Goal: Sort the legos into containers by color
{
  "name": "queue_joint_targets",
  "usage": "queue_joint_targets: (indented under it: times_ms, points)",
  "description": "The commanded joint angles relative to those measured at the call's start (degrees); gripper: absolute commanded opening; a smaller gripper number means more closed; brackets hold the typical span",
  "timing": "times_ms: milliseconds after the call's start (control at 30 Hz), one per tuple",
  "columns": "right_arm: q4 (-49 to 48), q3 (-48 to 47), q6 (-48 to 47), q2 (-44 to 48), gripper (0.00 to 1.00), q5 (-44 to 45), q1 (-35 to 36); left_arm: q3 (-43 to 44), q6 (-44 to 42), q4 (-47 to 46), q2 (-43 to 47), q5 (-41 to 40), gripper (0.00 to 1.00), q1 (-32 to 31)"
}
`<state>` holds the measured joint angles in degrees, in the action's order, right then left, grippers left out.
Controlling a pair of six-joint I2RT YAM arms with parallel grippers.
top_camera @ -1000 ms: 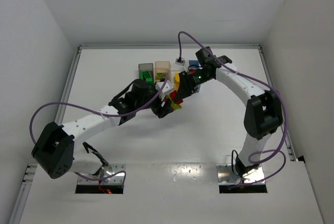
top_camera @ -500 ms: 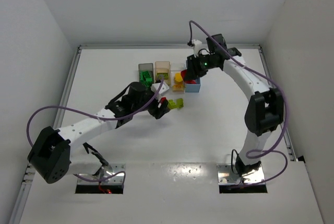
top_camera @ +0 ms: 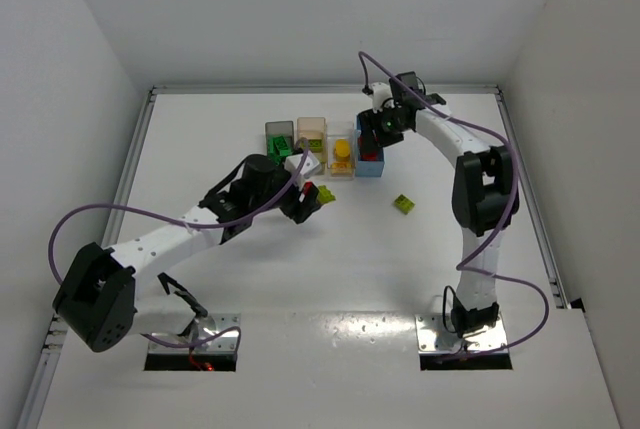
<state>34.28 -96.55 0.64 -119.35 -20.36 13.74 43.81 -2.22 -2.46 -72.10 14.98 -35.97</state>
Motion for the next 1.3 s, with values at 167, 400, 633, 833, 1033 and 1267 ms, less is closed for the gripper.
queue_joint_targets:
  times_ms: [167,400,633,833,1033,1267]
  points:
    - [-2.47,-0.93,0.23,3.85,0.83,0.51,1.03,1.1,3.7,-5.18,1.26,3.2,0.43,2.47]
    - [3.84,4.09,-1.44,12.3,0.83,-34.08,-0.82,1.27,6.79,-8.26,-1.12,5.5,0.43,3.28]
    - [6.31,8.93,-0.02,15.2,0.88,-45.39,6.03,3.64,6.17,-8.26,-3.57,2.86,0.43,2.22]
    - [9.22,6.99,-3.63,13.88,0.9,-41.17,8.58,5.32,6.17,-8.26,-4.11,2.86,0.43,1.6]
    - [9.22,6.47,-3.63,12.65,0.9,-39.32,9.64,5.32,6.17,-8.26,-4.11,2.33,0.43,1.07]
    - [7.38,5.86,-2.5,11.07,0.9,-36.07,9.11,5.85,6.17,-8.26,-4.11,2.33,0.43,1.07]
